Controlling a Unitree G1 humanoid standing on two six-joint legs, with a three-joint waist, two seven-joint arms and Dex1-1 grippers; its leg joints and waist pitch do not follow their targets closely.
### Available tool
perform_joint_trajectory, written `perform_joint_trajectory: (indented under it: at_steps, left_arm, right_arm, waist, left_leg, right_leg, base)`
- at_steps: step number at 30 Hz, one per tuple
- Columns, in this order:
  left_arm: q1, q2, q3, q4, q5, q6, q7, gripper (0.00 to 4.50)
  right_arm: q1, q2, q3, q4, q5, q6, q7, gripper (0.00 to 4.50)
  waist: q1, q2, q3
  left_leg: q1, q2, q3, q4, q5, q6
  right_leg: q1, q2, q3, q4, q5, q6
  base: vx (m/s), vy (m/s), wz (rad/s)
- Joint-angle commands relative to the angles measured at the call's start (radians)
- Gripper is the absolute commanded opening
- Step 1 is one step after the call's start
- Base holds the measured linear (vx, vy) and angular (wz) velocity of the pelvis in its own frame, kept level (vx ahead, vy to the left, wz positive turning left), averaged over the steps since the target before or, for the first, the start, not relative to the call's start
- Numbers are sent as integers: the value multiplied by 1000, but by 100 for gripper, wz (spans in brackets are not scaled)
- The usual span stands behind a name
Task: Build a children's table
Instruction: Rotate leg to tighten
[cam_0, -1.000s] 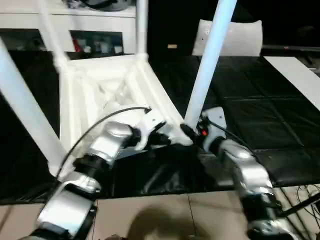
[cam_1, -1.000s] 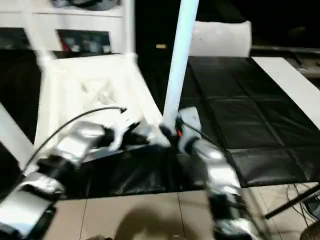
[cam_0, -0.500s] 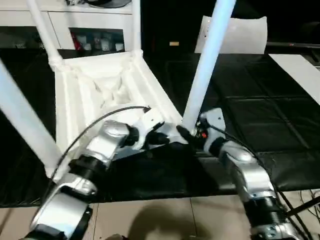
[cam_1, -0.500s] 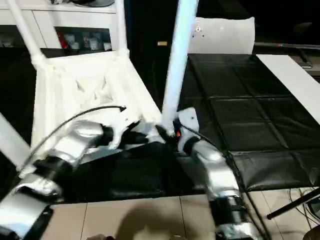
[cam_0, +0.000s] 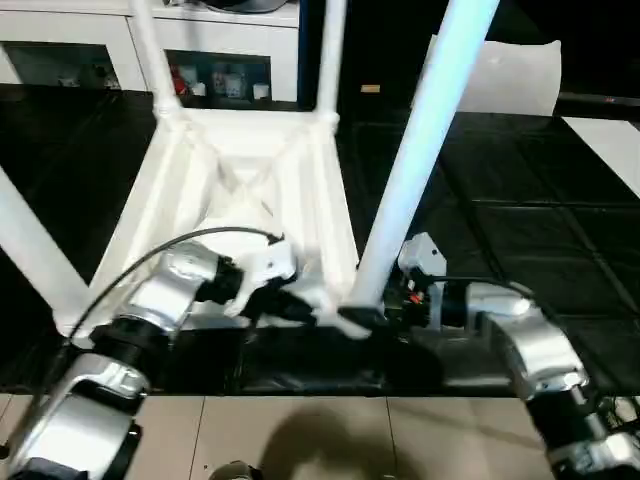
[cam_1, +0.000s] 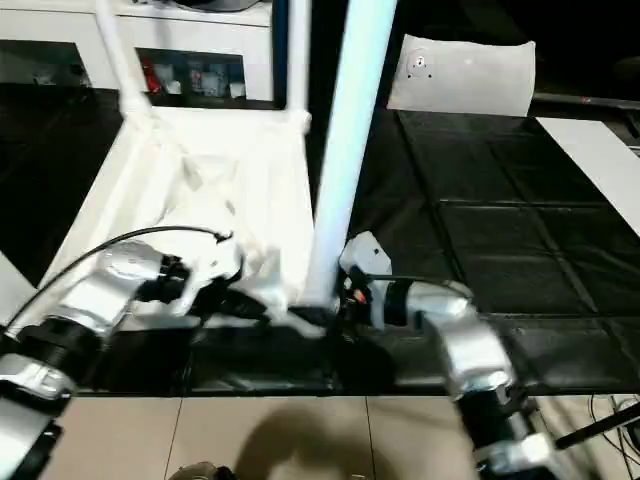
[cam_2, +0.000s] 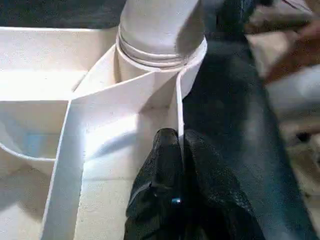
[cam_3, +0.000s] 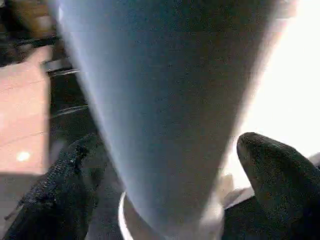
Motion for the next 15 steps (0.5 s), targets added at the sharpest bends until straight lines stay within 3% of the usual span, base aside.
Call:
perform_joint_trajectory:
  at_steps: [1, 7, 15]
  left_arm:
    - [-20, -12, -46, -19, -1, -33, -74, 0]
    - [-30, 5, -55, -4, 5, -54, -116, 0]
    - [-35, 8, -53, 6, 7, -68, -136, 0]
  right_arm:
    - [-13, -10, 14, 13, 8, -16, 45, 436]
    - [-34, -19, 35, 38, 27, -16, 124, 378]
    - [-49, -20, 47, 59, 41, -18, 169, 314]
  waist:
    - [-4, 3, -59]
    - [4, -1, -61]
    - [6, 0, -61]
  left_leg:
    - [42, 59, -17, -73, -237, 20]
    - [37, 58, -15, -70, -197, 30]
    - [40, 59, -16, -72, -203, 22]
  right_leg:
    - [22, -47, 25, -64, -114, -247]
    - [26, -47, 22, -55, -56, -261]
    - [24, -47, 22, -55, -70, -265]
  base:
    - [0, 0, 0]
    - [0, 0, 0]
    - [0, 0, 0]
